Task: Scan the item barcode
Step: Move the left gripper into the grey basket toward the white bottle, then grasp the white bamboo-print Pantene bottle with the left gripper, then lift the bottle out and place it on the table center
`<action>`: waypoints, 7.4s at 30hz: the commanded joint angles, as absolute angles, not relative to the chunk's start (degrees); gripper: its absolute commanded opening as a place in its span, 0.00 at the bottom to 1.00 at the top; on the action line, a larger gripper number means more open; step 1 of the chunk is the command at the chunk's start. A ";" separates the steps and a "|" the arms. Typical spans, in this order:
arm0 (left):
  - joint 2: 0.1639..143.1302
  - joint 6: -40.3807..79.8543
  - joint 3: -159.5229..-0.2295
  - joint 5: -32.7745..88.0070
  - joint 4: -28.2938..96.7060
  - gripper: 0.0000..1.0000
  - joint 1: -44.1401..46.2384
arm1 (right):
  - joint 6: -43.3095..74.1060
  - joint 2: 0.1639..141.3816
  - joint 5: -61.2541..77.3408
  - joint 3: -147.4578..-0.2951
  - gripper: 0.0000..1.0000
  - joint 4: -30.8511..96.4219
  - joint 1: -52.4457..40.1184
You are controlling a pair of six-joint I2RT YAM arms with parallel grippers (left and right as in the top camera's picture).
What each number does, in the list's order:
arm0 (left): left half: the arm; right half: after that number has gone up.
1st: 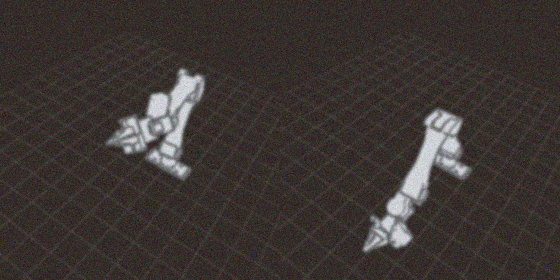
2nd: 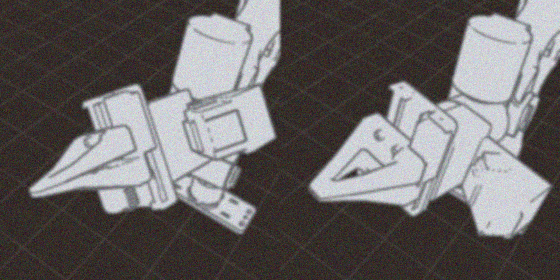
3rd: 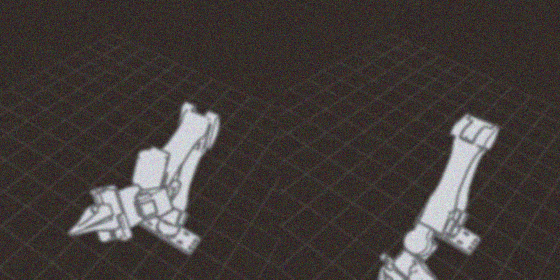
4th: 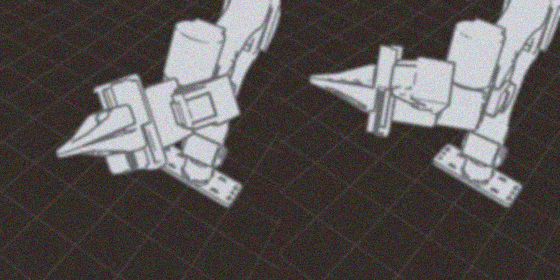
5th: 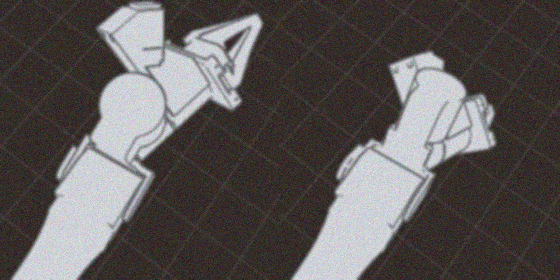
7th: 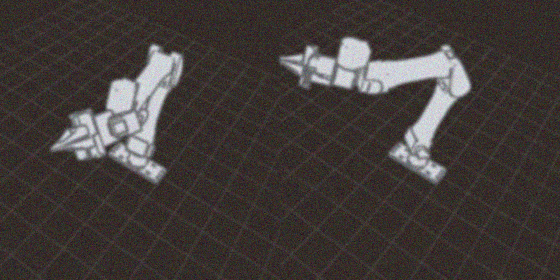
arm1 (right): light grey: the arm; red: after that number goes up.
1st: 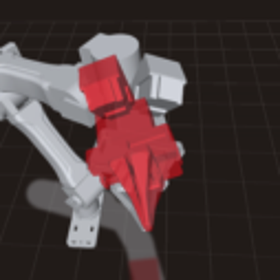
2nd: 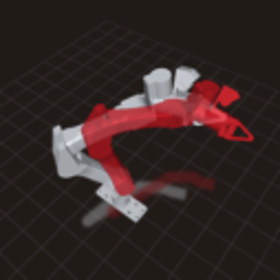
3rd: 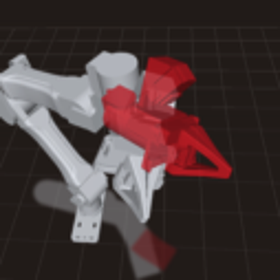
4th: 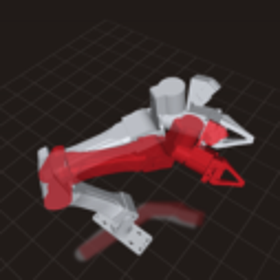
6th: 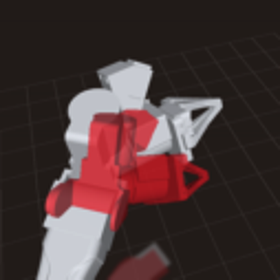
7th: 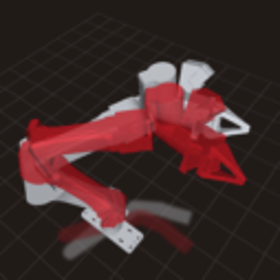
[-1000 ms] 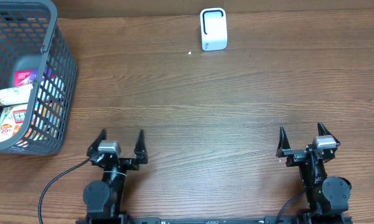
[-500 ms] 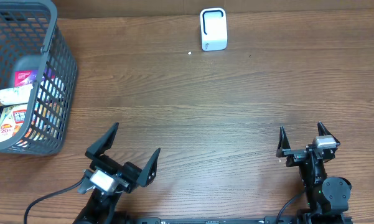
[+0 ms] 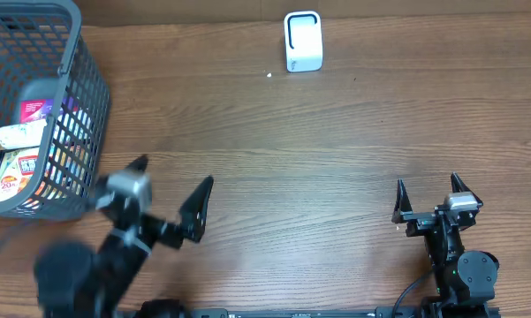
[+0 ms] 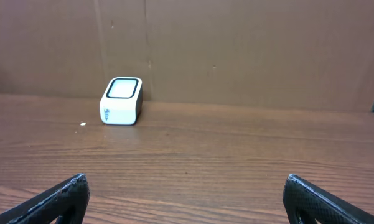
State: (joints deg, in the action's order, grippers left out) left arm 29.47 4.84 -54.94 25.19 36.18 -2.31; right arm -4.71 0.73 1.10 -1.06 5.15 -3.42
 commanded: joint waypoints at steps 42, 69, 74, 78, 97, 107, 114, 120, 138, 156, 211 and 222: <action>94.52 18.02 -127.68 14.72 83.53 1.00 -41.74 | -4.54 0.16 0.93 -0.47 1.00 4.82 -3.68; 113.25 24.93 -127.57 -1.67 73.17 1.00 -41.43 | -4.51 0.16 0.93 -0.47 1.00 4.82 -3.68; 118.04 24.88 -127.57 -1.23 73.54 1.00 -41.01 | -4.51 0.16 0.93 -0.47 1.00 4.82 -3.68; 120.84 24.91 -127.57 -1.02 73.78 1.00 -39.75 | -4.54 0.16 0.93 -0.47 1.00 4.82 -3.68; 125.58 36.49 -127.00 -1.08 69.67 1.00 -37.34 | -4.51 0.16 0.93 -0.47 1.00 4.82 -3.68; 126.30 39.88 -123.94 -3.57 67.64 1.00 -36.80 | -4.54 0.16 0.93 -0.47 1.00 4.82 -3.68; 126.30 41.82 -119.85 -5.08 62.33 1.00 -35.88 | -4.54 0.16 0.93 -0.47 1.00 4.82 -3.68; 126.30 41.80 -116.07 -5.08 56.77 1.00 -35.00 | -4.51 0.16 0.93 -0.47 1.00 4.82 -3.68; 126.30 40.60 -107.90 -12.60 51.86 0.90 -34.81 | -4.54 0.16 0.93 -0.47 1.00 4.82 -3.68; 125.82 38.11 -107.00 -14.57 52.49 0.30 -34.83 | -4.51 0.16 0.93 -0.47 1.00 4.82 -3.68; 89.47 33.26 -109.12 25.21 50.41 0.05 -7.94 | -4.51 0.16 0.93 -0.47 1.00 4.82 -3.68; 102.26 31.66 -108.90 8.43 70.50 0.04 7.62 | -4.54 0.16 0.93 -0.47 1.00 4.82 -3.68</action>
